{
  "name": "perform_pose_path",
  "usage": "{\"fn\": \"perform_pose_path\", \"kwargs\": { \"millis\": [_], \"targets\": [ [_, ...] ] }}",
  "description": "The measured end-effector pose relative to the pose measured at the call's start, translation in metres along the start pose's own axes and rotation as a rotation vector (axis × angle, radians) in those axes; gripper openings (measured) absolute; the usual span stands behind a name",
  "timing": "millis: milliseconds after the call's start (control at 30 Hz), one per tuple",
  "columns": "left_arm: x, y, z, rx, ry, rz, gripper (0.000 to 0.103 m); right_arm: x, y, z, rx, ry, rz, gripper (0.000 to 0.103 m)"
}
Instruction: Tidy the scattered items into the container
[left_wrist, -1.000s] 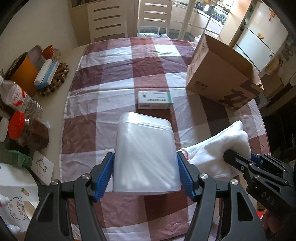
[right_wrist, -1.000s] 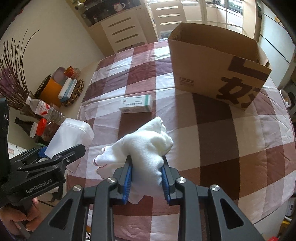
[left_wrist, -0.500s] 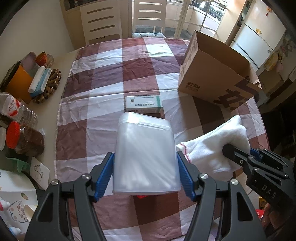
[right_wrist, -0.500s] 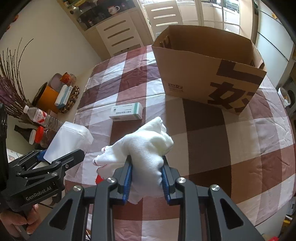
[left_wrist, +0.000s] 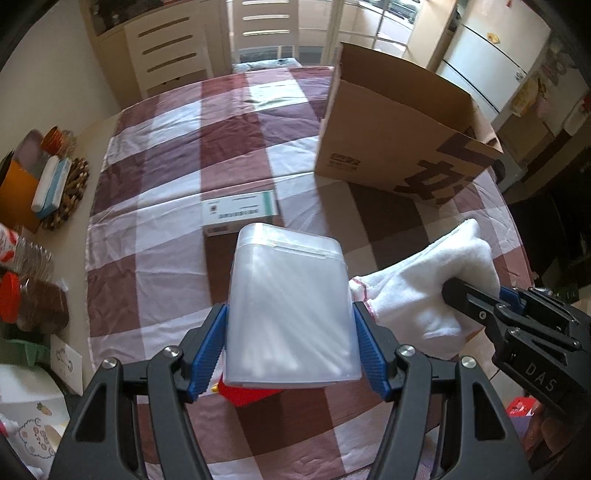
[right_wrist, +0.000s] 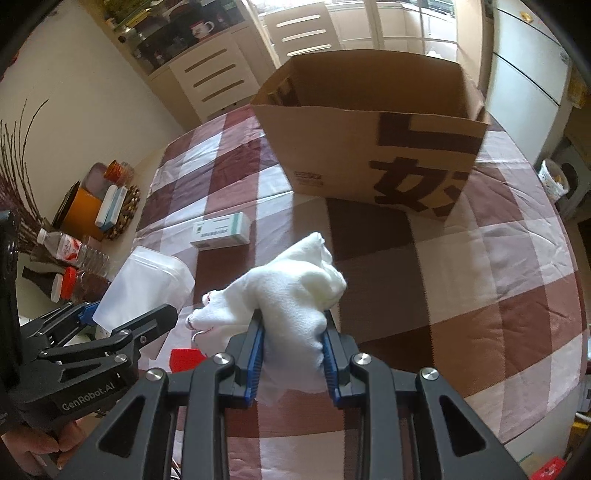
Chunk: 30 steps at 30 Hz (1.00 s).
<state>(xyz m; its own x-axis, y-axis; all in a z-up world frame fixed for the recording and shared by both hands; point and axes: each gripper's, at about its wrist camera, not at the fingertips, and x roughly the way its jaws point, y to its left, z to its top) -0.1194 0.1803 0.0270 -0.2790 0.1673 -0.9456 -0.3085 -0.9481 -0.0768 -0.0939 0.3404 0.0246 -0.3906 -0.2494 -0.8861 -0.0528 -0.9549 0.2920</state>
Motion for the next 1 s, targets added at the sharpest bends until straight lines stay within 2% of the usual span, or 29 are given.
{"fn": "perform_pose_path", "kwargs": {
  "millis": [1000],
  "targets": [
    [0.019,-0.080,0.015,0.185,0.032,-0.056,0.067,-0.022,-0.069,-0.008,0.142,-0.036,-0.070,0.028]
  ]
}}
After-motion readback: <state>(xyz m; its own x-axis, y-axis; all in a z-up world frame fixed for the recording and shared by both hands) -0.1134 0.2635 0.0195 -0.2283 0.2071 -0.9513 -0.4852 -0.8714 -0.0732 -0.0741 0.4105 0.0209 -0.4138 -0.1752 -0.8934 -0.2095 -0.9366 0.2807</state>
